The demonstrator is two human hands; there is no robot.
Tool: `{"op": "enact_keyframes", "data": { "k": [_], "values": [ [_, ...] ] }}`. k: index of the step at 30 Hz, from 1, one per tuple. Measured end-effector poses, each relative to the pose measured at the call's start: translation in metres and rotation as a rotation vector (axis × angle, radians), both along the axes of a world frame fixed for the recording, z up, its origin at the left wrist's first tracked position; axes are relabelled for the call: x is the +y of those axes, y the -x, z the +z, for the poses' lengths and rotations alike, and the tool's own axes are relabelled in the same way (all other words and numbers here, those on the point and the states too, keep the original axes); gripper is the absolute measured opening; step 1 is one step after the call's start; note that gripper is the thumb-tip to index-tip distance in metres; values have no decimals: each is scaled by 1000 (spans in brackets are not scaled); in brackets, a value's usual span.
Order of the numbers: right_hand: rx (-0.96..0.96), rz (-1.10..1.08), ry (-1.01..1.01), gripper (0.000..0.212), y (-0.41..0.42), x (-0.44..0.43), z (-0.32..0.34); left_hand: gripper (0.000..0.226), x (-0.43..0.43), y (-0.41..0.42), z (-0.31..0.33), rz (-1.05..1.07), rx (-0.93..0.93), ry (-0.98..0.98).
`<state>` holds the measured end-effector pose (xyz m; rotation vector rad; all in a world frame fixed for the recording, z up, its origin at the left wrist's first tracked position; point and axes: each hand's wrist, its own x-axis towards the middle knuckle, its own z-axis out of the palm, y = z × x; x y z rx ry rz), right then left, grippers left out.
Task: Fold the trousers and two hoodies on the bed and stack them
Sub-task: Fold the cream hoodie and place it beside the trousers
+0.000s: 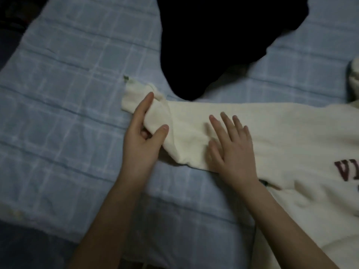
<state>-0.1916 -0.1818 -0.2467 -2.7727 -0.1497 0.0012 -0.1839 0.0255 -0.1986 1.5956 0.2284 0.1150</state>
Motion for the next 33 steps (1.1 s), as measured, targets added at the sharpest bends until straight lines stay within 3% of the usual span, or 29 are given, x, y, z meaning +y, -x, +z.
{"op": "enact_keyframes", "data": {
  "k": [8, 16, 19, 24, 26, 27, 29, 30, 32, 33],
  "values": [
    [-117, -274, 24, 58, 89, -183, 34, 65, -179, 18, 42, -403, -8, 120],
    [-61, -585, 118, 58, 165, -364, 36, 68, -382, 74, 38, -723, -47, 34],
    [32, -658, 212, 59, 195, -421, 18, 67, -447, 96, 16, -851, -71, -88],
    [195, -628, 257, 59, 219, -454, -10, 69, -503, 114, -26, -1082, -93, -607],
    [160, -636, 184, 58, 217, -455, -10, 67, -501, 118, -24, -1136, -94, -635],
    [132, -668, 92, 57, 216, -455, -6, 65, -493, 118, -16, -1153, -95, -554],
    [3, -766, -146, 54, 211, -454, 9, 55, -460, 109, 3, -1084, -181, -412],
    [-104, -801, -229, 52, 207, -450, 20, 48, -436, 98, 8, -970, -278, -441],
    [-284, -766, -267, 49, 190, -428, 43, 42, -381, 66, 6, -624, -407, -717],
    [-330, -688, -250, 48, 177, -413, 51, 44, -356, 47, 3, -451, -341, -875]
  ]
}}
